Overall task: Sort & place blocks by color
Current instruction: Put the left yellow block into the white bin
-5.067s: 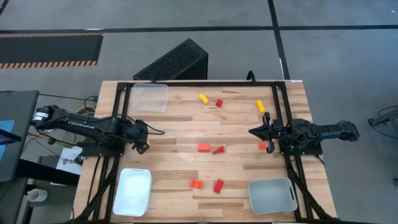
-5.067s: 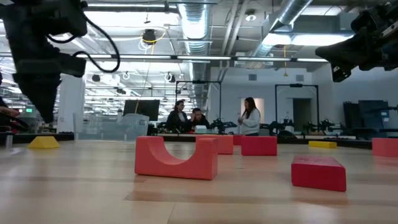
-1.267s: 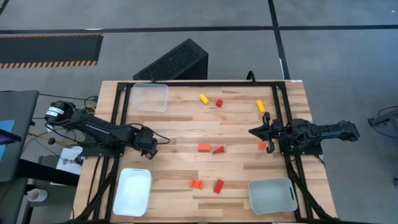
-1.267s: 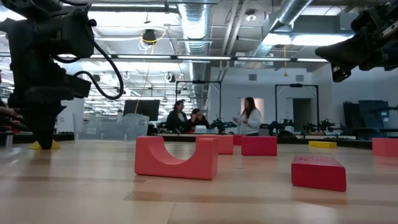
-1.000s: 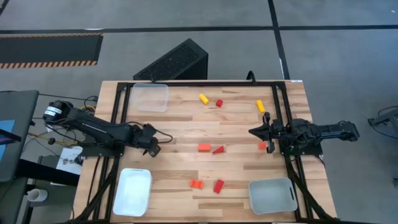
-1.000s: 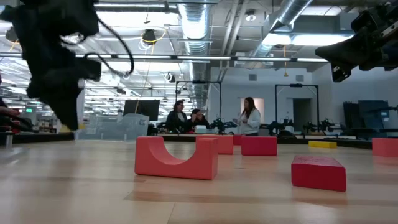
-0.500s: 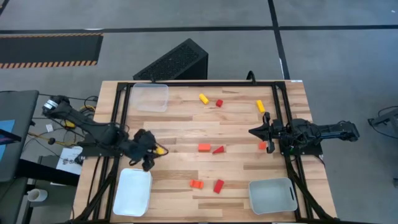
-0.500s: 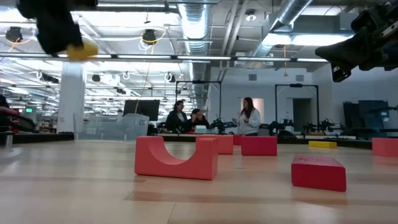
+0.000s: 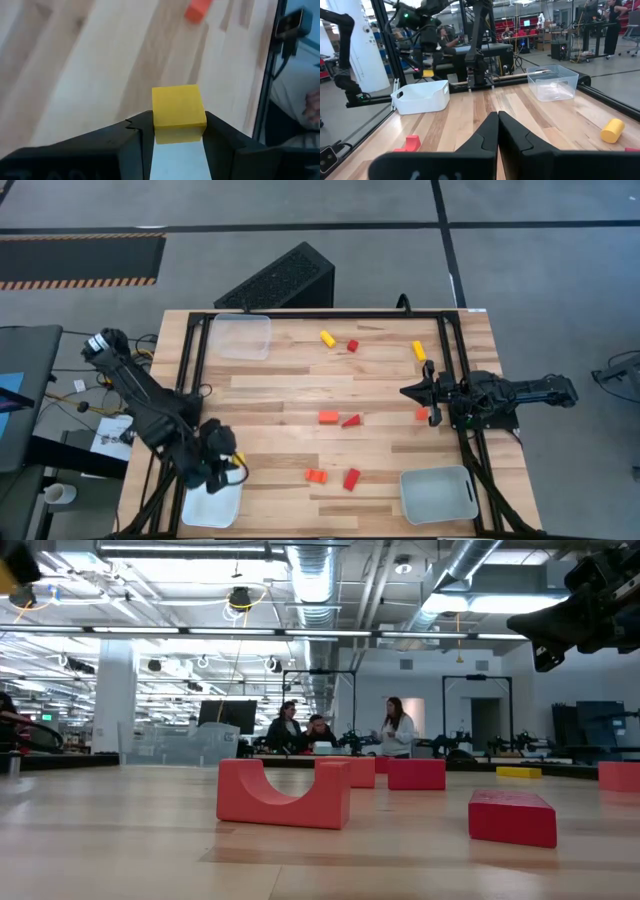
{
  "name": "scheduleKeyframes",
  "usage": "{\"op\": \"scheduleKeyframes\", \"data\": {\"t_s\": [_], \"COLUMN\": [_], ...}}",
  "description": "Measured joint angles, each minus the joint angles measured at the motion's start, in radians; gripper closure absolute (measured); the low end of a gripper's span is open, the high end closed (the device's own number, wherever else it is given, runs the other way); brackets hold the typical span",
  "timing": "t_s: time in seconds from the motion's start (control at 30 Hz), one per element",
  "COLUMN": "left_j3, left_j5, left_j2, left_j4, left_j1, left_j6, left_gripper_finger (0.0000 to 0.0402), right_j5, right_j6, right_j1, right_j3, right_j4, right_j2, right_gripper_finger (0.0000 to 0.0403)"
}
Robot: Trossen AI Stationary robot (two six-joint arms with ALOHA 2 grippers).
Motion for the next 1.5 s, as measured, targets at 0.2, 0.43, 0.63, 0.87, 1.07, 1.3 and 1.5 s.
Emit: {"op": "scheduleKeyframes", "data": {"t_s": [0.2, 0.43, 0.63, 0.87, 1.07, 1.3, 1.5], "left_j3": [0.0, -0.005, -0.008, -0.009, -0.009, -0.019, -0.12], "left_j5": [0.005, 0.006, 0.078, 0.17, 0.179, 0.155, 0.168], "left_j2": [0.061, 0.124, 0.214, 0.35, 0.426, 0.431, 0.411], "left_j4": [-0.003, -0.026, -0.046, -0.042, 0.007, 0.03, 0.13], "left_j1": [-0.099, -0.169, -0.178, -0.178, -0.177, -0.164, -0.165], "left_j6": [-0.142, -0.25, -0.278, -0.273, -0.22, -0.167, -0.16], "left_gripper_finger": [0.03, 0.03, 0.0297, 0.0292, 0.0293, 0.0293, 0.0293], "right_j5": [0.0, 0.0, 0.0, 0.0, 0.0, 0.0, 0.0], "right_j6": [0.0, 0.0, 0.0, 0.0, 0.0, 0.0, 0.0], "right_j1": [0.0, 0.0, 0.0, 0.0, 0.0, 0.0, 0.0], "right_j3": [0.0, 0.0, 0.0, 0.0, 0.0, 0.0, 0.0], "right_j4": [0.0, 0.0, 0.0, 0.0, 0.0, 0.0, 0.0], "right_j2": [0.0, 0.0, 0.0, 0.0, 0.0, 0.0, 0.0], "right_gripper_finger": [0.0375, 0.0375, 0.0376, 0.0375, 0.0375, 0.0374, 0.0376]}}
